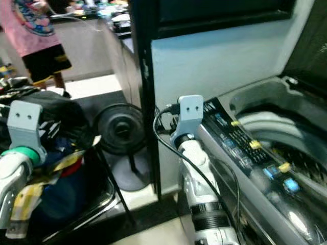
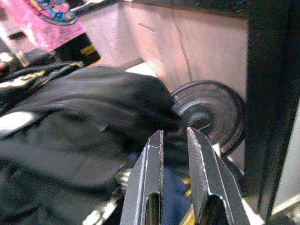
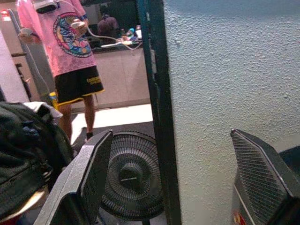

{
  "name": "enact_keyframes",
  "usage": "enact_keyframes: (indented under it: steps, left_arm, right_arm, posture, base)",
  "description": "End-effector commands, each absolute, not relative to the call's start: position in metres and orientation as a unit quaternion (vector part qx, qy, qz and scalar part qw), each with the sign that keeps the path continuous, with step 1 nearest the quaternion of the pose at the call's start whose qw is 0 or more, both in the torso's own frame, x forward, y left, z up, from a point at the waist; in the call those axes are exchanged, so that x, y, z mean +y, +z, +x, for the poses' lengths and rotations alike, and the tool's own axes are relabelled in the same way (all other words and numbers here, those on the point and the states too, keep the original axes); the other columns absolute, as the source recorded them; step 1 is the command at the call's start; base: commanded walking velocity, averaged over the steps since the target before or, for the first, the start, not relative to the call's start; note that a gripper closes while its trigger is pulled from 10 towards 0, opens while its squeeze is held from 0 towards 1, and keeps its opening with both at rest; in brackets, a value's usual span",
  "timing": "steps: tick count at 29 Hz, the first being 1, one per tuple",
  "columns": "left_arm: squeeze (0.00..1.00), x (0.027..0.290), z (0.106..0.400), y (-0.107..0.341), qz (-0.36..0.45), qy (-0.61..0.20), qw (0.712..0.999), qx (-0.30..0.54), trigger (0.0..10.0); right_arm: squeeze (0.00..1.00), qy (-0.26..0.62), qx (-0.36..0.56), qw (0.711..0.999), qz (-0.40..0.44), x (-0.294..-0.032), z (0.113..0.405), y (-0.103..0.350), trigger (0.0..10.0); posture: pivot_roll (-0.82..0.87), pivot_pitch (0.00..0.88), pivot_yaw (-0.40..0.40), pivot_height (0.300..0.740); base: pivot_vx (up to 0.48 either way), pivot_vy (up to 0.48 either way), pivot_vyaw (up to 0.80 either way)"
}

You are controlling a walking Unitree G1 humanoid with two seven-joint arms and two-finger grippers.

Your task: Clothes washing

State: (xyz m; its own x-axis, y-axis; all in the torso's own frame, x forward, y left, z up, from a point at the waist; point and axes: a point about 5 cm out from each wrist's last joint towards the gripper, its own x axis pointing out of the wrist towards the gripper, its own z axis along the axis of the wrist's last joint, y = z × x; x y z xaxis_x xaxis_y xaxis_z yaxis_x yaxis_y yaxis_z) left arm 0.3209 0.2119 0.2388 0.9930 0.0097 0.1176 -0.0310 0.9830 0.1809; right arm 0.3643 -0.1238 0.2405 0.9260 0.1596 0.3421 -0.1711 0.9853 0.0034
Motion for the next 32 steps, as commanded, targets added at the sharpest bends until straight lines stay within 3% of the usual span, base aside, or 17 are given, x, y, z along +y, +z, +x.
enact_keyframes:
  steps: [1, 14, 21, 26, 32]
  left_arm:
    - [0.0, 0.217, 0.321, 0.233, 0.092, 0.019, 0.994, -0.048, 10.0]
    - [0.0, 0.227, 0.319, 0.22, 0.078, 0.035, 0.995, -0.046, 10.0]
    - [0.0, 0.235, 0.314, 0.204, 0.083, 0.059, 0.995, -0.023, 10.0]
    - [0.0, 0.225, 0.313, 0.199, 0.059, 0.049, 0.997, -0.015, 10.0]
    - [0.0, 0.211, 0.315, 0.195, 0.01, 0.015, 0.999, -0.038, 10.0]
  right_arm:
    - [0.0, 0.089, -0.176, 0.98, 0.025, -0.121, 0.36, 0.237, 10.0]
    - [0.0, 0.085, -0.159, 0.983, 0.034, -0.129, 0.359, 0.229, 10.0]
    - [0.0, 0.091, -0.134, 0.986, 0.03, -0.137, 0.361, 0.217, 10.0]
    - [0.0, 0.09, -0.13, 0.987, 0.032, -0.138, 0.36, 0.214, 10.0]
    - [0.0, 0.088, -0.129, 0.986, 0.059, -0.137, 0.362, 0.216, 10.0]
  posture:
    - [0.1, 0.004, 0.161, 0.74]
    - [0.05, 0.007, 0.14, 0.74]
    - [0.04, 0.005, 0.071, 0.74]
    - [0.02, 0.0, 0.044, 0.74]
    - [0.02, 0.0, 0.026, 0.74]
  base:
    - [0.0, 0.0, 0.8]
    - [0.0, 0.0, 0.8]
    - [0.0, 0.0, 0.8]
    - [0.0, 0.0, 0.8]
    - [0.0, 0.0, 0.0]
